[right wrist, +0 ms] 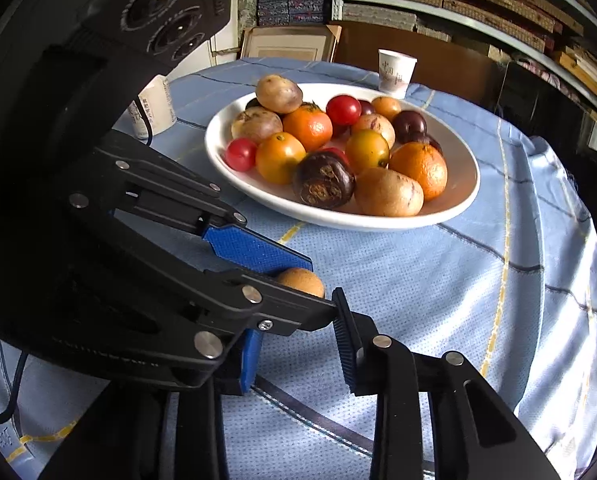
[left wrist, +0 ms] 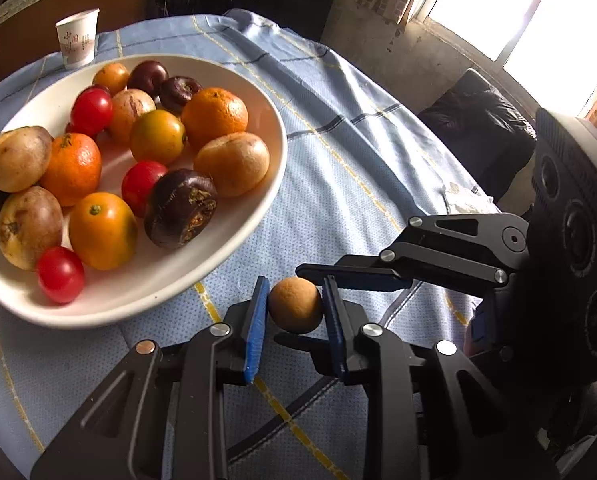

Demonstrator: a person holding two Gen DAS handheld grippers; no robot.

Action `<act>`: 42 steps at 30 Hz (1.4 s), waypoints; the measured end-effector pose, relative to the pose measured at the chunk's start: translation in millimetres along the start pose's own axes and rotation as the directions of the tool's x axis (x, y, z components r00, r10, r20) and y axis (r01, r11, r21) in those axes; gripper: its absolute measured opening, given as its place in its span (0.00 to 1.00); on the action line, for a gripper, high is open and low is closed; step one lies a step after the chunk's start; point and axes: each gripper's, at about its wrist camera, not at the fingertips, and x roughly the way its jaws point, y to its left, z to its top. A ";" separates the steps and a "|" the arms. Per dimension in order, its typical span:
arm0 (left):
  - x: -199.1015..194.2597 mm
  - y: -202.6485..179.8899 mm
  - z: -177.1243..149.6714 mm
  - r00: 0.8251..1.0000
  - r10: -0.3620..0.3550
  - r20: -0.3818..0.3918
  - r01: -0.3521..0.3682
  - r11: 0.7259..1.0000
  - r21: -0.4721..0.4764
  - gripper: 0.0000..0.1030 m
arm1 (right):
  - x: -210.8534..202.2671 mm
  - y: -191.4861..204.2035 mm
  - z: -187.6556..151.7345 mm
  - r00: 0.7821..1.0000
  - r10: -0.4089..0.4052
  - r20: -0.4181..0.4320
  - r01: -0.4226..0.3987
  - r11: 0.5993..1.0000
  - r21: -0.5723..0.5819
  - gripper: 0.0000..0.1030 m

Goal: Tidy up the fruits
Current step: 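Carry the small brown fruit onto the white plate and open the left gripper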

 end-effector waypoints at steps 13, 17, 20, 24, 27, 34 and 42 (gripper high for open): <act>-15.8 -0.5 3.5 0.999 0.015 0.037 -0.015 1.000 -0.002 0.26 | -8.8 4.6 9.8 0.999 -0.017 0.039 0.017 1.000 -0.003 0.32; -30.4 2.3 17.9 0.998 0.020 0.065 -0.020 1.000 0.006 0.26 | -17.4 -0.5 26.9 0.996 -0.033 0.084 0.033 0.999 0.003 0.32; -41.1 5.0 37.6 0.995 0.050 0.087 -0.052 0.998 0.022 0.26 | -18.9 -11.4 46.5 0.994 -0.029 0.108 0.029 1.000 0.009 0.32; -50.2 17.7 65.9 0.991 0.075 0.108 -0.078 0.997 0.021 0.26 | -12.1 -27.1 73.8 0.991 -0.027 0.132 0.025 1.000 0.015 0.32; -49.9 36.1 88.1 0.990 0.086 0.112 -0.087 0.996 0.008 0.26 | 0.9 -38.9 91.9 0.990 -0.019 0.141 0.017 1.000 0.019 0.31; -35.7 70.5 114.9 0.989 0.105 0.107 -0.103 0.994 -0.027 0.26 | 30.3 -56.1 112.1 0.987 -0.017 0.161 0.011 0.999 0.037 0.35; -74.6 73.4 103.0 0.931 0.277 0.237 -0.250 0.958 -0.139 0.86 | -13.5 -53.8 102.5 0.966 -0.098 0.240 0.079 0.993 0.086 0.95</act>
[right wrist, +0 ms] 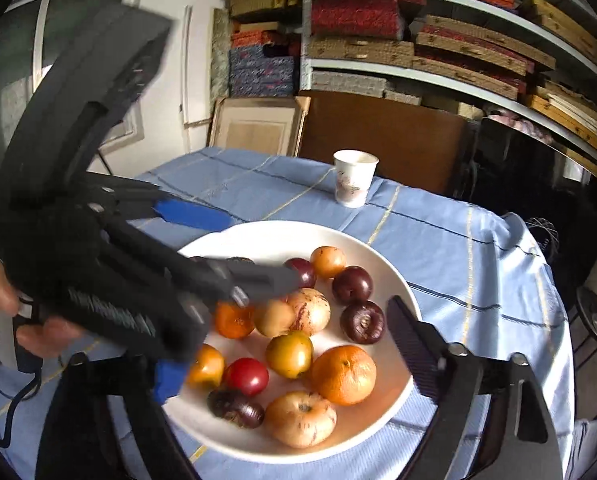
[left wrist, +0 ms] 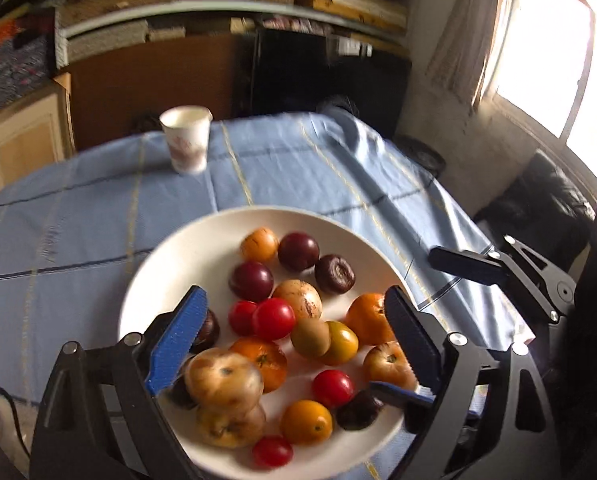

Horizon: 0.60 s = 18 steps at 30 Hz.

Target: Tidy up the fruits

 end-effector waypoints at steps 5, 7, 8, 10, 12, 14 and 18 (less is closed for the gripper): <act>-55.5 -6.2 -11.8 0.988 0.099 0.116 -0.096 0.995 -0.030 0.95 | -43.6 10.1 -14.0 0.999 -0.037 -0.009 0.037 0.999 0.034 0.96; -80.8 -10.9 -23.6 0.978 0.141 0.154 -0.136 0.990 -0.044 0.95 | -54.9 13.6 -21.3 0.999 -0.045 -0.028 0.046 0.998 0.052 0.97; -93.2 -13.3 -31.5 0.972 0.163 0.167 -0.157 0.986 -0.051 0.95 | -61.2 16.9 -27.4 0.998 -0.043 -0.053 0.046 0.997 0.065 0.96; -113.1 -17.2 -47.9 0.965 0.193 0.178 -0.184 0.981 -0.062 0.95 | -69.8 23.7 -38.2 0.995 -0.025 -0.092 0.032 0.996 0.081 0.96; -128.5 -22.4 -65.5 0.960 0.214 0.180 -0.205 0.976 -0.067 0.95 | -85.6 33.2 -51.0 0.994 -0.044 -0.099 0.052 0.995 0.089 0.96; -142.7 -28.8 -86.5 0.953 0.244 0.178 -0.235 0.970 -0.068 0.95 | -102.6 44.0 -61.7 0.992 -0.093 -0.088 0.100 0.992 0.078 0.96; -160.9 -41.2 -123.2 0.948 0.282 0.149 -0.277 0.959 -0.056 0.95 | -132.9 60.9 -76.5 0.986 -0.154 -0.069 0.159 0.984 0.075 0.96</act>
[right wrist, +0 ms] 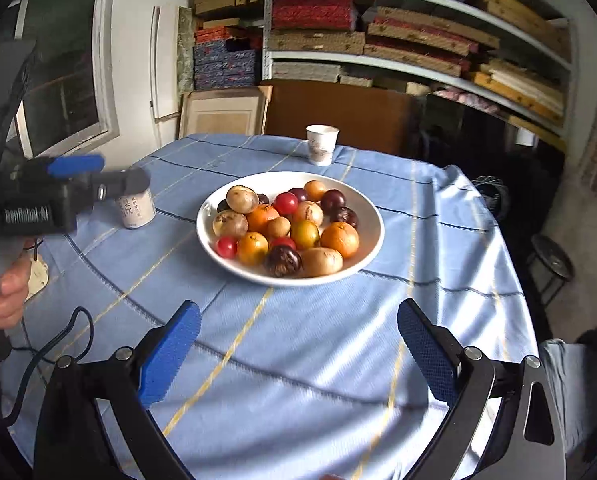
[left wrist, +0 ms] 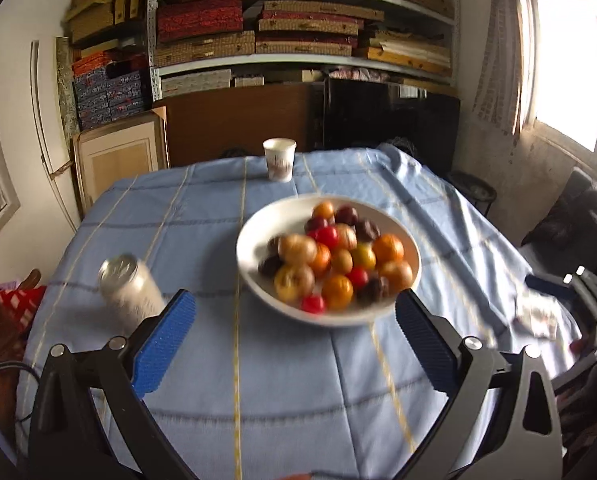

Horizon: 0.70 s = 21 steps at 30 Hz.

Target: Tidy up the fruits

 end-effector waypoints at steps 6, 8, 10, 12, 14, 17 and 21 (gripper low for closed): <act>-34.2 -7.0 -41.3 1.000 0.029 0.010 -0.029 1.000 0.011 0.95 | -23.0 11.3 -16.1 1.000 -0.021 -0.001 0.022 1.000 0.014 0.96; -40.9 -7.3 -49.2 1.000 0.025 0.008 -0.025 1.000 0.010 0.95 | -29.9 16.7 -21.3 1.000 -0.020 -0.003 0.020 1.000 0.007 0.96; -47.9 -7.1 -56.1 1.000 0.024 0.008 -0.024 1.000 0.003 0.95 | -35.5 19.0 -24.8 1.000 -0.023 -0.001 0.023 1.000 0.007 0.96; -54.8 -6.9 -62.2 1.000 0.020 0.008 -0.020 1.000 0.000 0.95 | -40.0 21.5 -28.3 1.000 -0.024 -0.003 0.024 1.000 0.007 0.96; -57.6 -7.2 -65.3 1.000 0.019 0.007 -0.019 1.000 0.000 0.95 | -42.2 22.6 -30.0 1.000 -0.025 -0.003 0.025 1.000 0.006 0.96; -62.0 -6.9 -69.7 1.000 0.014 0.003 -0.014 1.000 -0.005 0.95 | -46.3 24.9 -32.3 1.000 -0.026 -0.005 0.026 1.000 0.007 0.96; -65.1 -5.1 -71.9 1.000 0.017 0.004 -0.017 1.000 -0.010 0.95 | -51.2 27.1 -34.9 1.000 -0.023 0.000 0.023 1.000 0.003 0.96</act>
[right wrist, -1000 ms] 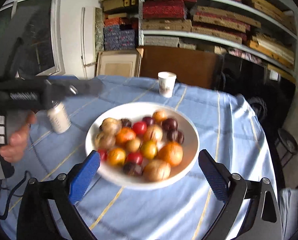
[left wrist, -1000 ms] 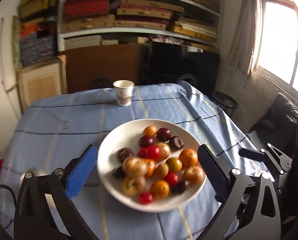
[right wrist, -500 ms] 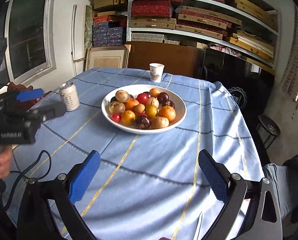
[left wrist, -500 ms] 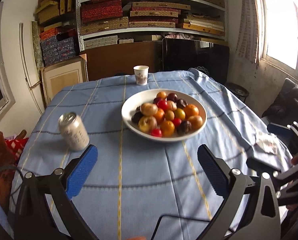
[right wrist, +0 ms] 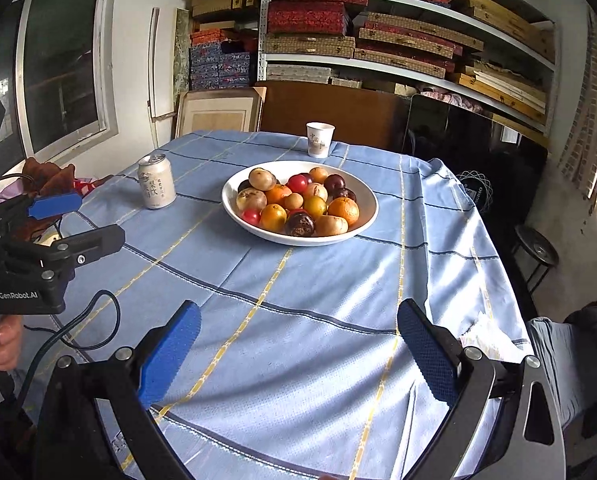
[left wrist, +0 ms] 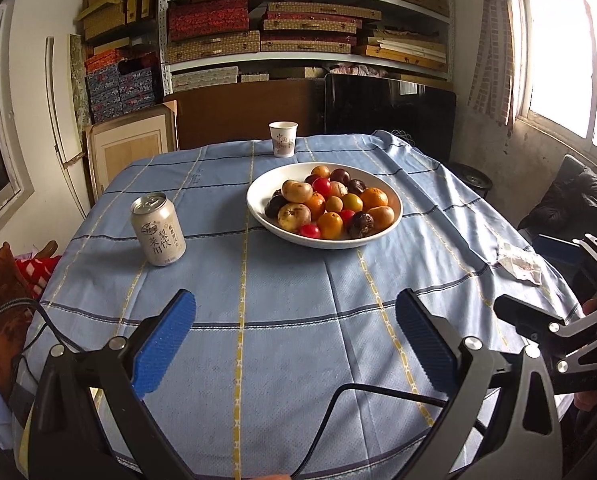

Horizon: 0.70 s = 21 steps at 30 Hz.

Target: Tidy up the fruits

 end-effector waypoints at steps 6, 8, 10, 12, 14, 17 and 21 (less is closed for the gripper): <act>-2.3 0.5 -2.8 1.000 -0.011 0.002 0.011 1.000 0.003 0.95 | -2.7 1.4 -1.4 1.000 -0.001 -0.001 0.001 1.000 0.001 0.96; -3.0 0.2 -2.9 1.000 -0.013 0.003 0.013 1.000 0.006 0.95 | -3.3 1.1 -1.9 1.000 0.000 -0.002 0.000 1.000 0.003 0.96; -4.7 0.3 -3.8 1.000 -0.020 0.008 0.020 1.000 0.006 0.95 | -3.4 0.4 -1.5 1.000 0.003 -0.001 -0.003 1.000 0.006 0.96; -5.1 0.2 -3.4 1.000 -0.020 0.009 0.020 1.000 0.003 0.95 | -3.6 0.6 -2.1 1.000 0.001 -0.003 -0.001 1.000 0.006 0.96; -4.6 0.2 -3.1 1.000 -0.011 0.008 0.011 1.000 0.007 0.95 | -2.2 -0.4 -0.5 1.000 0.001 -0.005 -0.001 1.000 0.007 0.96; -2.9 1.8 -0.7 1.000 0.000 0.001 0.000 1.000 -0.003 0.95 | -2.2 -1.5 0.0 1.000 0.001 -0.006 -0.001 1.000 0.009 0.96; -1.7 2.8 0.8 1.000 0.000 -0.002 0.000 1.000 -0.006 0.95 | -2.4 -1.7 0.0 1.000 0.001 -0.006 0.000 1.000 0.010 0.96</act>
